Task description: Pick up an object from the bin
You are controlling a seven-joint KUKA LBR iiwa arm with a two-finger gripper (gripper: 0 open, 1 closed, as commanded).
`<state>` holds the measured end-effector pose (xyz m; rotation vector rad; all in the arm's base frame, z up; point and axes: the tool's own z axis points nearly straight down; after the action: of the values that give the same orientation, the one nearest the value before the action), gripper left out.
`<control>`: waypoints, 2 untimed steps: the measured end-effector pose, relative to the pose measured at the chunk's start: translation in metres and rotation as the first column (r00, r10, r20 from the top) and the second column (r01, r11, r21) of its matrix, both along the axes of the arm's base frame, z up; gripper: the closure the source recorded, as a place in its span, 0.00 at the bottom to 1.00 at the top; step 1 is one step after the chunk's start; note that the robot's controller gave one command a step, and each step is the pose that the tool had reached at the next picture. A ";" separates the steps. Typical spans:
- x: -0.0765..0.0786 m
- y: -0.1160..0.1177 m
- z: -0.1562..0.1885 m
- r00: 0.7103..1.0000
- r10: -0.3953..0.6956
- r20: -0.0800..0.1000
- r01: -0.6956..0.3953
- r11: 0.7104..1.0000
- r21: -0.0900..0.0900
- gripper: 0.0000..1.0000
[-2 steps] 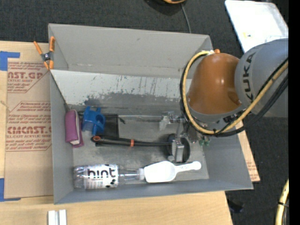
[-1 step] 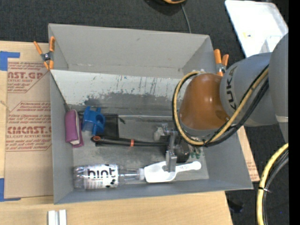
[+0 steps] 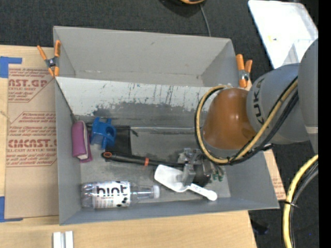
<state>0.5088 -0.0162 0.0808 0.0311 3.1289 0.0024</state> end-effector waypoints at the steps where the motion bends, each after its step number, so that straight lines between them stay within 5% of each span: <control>1: 0.000 0.000 0.000 1.000 0.000 0.000 0.000 1.000 0.000 1.00; 2: 0.000 0.000 0.000 1.000 0.000 0.000 0.000 1.000 0.000 1.00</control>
Offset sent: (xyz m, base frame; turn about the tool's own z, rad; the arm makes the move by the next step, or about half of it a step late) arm 0.0000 0.0000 0.0000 0.0000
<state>0.5088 -0.0162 0.0808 0.0310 3.1289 0.0024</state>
